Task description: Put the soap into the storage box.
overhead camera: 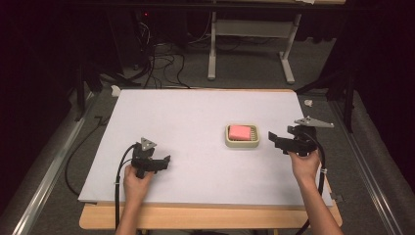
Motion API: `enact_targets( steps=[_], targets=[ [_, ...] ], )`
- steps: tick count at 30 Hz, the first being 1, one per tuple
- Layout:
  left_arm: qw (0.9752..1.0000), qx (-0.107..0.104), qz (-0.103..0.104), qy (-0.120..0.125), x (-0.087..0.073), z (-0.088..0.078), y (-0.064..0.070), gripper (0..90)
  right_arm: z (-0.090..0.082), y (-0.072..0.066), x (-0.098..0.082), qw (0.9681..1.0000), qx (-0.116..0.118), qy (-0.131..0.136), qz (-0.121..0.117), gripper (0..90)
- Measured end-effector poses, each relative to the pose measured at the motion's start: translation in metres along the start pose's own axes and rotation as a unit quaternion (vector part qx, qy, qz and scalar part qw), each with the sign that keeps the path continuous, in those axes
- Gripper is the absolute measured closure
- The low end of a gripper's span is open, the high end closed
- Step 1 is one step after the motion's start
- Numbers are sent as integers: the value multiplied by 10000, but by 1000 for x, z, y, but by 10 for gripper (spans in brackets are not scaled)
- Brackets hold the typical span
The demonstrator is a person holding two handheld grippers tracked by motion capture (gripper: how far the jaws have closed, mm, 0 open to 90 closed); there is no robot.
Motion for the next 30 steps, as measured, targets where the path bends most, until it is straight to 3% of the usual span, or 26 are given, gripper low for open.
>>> enact_targets(
  steps=[30],
  targets=[
    [10000, 1, 0, 1, 0, 0, 0, 155, -23, 3, -26, 9997, 96, 202, 127, 180]
  ],
)
Point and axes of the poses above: each handheld gripper's, and its own axes: z roughly forward along the jaws, x roughly out of its top, y roughly to its right, the point moved 9 cm from there along z, roughly forward along the jaws, and after that the axes turned 11 degrees about x, right-handed, at the moved point
